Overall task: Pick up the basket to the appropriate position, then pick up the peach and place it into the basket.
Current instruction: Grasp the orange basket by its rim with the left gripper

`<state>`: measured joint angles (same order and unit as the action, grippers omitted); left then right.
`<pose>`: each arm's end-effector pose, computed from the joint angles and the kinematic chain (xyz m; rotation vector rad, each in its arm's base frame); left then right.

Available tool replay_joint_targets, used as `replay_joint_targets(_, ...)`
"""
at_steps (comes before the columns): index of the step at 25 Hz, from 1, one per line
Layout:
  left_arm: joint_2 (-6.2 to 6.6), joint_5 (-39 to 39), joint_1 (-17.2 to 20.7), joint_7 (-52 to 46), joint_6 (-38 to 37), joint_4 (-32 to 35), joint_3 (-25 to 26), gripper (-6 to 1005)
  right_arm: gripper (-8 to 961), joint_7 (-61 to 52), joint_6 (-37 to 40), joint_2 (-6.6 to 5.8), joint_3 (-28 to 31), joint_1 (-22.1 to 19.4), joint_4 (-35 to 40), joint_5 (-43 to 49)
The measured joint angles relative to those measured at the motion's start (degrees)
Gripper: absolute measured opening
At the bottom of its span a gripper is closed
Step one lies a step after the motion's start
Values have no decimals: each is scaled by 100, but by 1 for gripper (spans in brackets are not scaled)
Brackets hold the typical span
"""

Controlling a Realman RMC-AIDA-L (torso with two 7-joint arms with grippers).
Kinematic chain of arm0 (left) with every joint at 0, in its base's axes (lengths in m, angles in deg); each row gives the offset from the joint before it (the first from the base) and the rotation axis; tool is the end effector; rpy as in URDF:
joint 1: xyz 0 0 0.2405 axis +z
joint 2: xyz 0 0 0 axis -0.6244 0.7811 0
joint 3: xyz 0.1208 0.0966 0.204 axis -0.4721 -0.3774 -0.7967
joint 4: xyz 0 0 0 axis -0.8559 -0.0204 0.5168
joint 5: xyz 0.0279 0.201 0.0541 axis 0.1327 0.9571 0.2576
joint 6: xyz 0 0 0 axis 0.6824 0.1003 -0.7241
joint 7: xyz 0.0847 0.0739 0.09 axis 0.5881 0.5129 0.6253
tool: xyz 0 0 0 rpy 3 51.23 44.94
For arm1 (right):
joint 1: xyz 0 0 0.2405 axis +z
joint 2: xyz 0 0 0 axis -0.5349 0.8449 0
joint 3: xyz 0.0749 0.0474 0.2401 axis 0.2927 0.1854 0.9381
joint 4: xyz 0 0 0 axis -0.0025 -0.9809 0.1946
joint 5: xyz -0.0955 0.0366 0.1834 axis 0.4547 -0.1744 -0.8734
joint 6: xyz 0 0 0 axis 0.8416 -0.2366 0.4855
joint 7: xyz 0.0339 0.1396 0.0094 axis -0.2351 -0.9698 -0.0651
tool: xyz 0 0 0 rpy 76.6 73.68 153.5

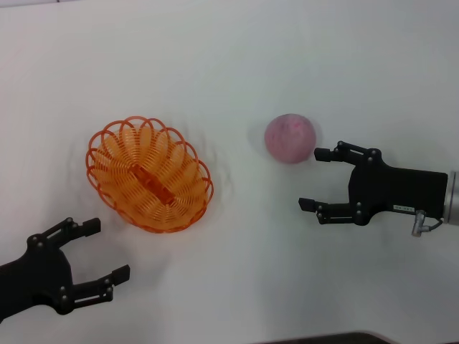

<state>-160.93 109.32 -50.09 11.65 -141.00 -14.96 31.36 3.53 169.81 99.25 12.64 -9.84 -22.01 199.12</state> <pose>-0.3417 0.1955 -0.0255 -2.6734 -0.5889 -0.6694 0.3360 0.2531 -0.0379 -2.6528 0.3393 0.5674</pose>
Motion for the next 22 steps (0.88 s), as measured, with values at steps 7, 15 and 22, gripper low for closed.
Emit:
replay_joint_targets(7,0,-36,-7,-7,-37,13,-1,938,944,0,0,0,0,-4,0,0)
replay_joint_targets(15,0,-49,-14,-145,-51,13,18,937,942,0,1,0,0,-5,0,0)
replay_joint_targets(22,57,-56,-120,-1445,-397,233,172,936,942,0,1,0,0,-1,0,0)
